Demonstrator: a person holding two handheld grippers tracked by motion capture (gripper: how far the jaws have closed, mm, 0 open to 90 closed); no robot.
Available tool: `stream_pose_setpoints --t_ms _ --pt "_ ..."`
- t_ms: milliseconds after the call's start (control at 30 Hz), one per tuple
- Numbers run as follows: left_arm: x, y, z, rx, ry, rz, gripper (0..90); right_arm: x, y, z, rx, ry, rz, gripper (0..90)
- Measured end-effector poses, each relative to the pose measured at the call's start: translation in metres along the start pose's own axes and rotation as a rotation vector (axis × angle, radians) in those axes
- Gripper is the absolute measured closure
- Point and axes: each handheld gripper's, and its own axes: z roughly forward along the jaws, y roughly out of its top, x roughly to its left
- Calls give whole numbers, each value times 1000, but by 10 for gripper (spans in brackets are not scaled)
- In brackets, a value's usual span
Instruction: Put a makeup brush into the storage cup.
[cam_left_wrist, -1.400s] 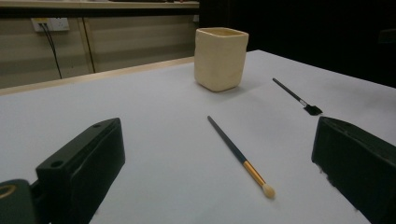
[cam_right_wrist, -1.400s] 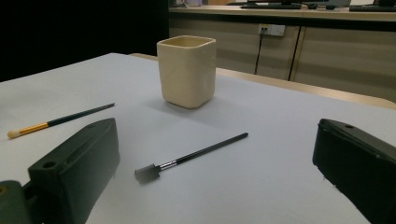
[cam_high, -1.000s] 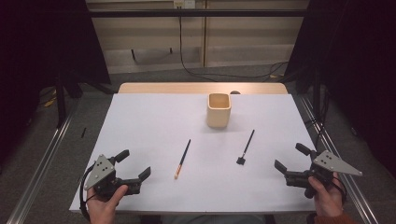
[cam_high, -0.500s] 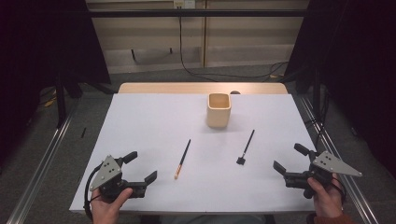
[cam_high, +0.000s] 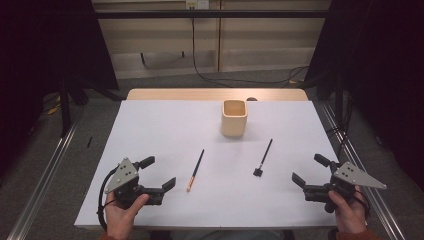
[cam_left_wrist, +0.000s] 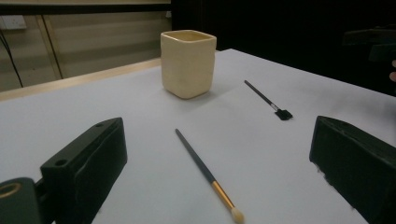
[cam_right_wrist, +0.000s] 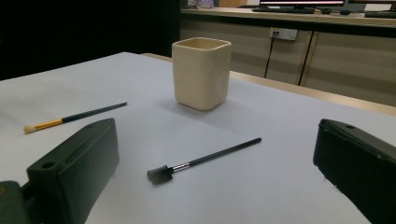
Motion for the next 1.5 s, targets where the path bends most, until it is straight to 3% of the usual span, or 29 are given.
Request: stream_pose_setpoints --t_ms 233,533,633,667,933,1000,1300,1367,1500 --pt "7 9 9 -19 12 -1 40 0 0 0 1 5 -3 0" --pt "10 20 29 -20 -8 -1 34 0 -1 1 5 6 -3 0" --pt "11 21 33 6 -19 -13 34 0 -1 1 4 8 -3 0" --pt "11 23 37 34 -1 0 38 0 -1 1 5 11 -2 0" --pt "13 31 53 57 -8 -1 40 0 -1 2 9 6 3 0" --pt "16 32 56 69 9 10 36 0 -1 2 8 7 3 0" --pt "25 32 69 77 -8 -32 14 -1 -1 3 13 9 10 0" --pt "28 33 73 99 22 -82 15 0 -1 3 13 10 9 0" --pt "31 35 77 145 51 -60 17 0 -1 3 16 10 9 0"
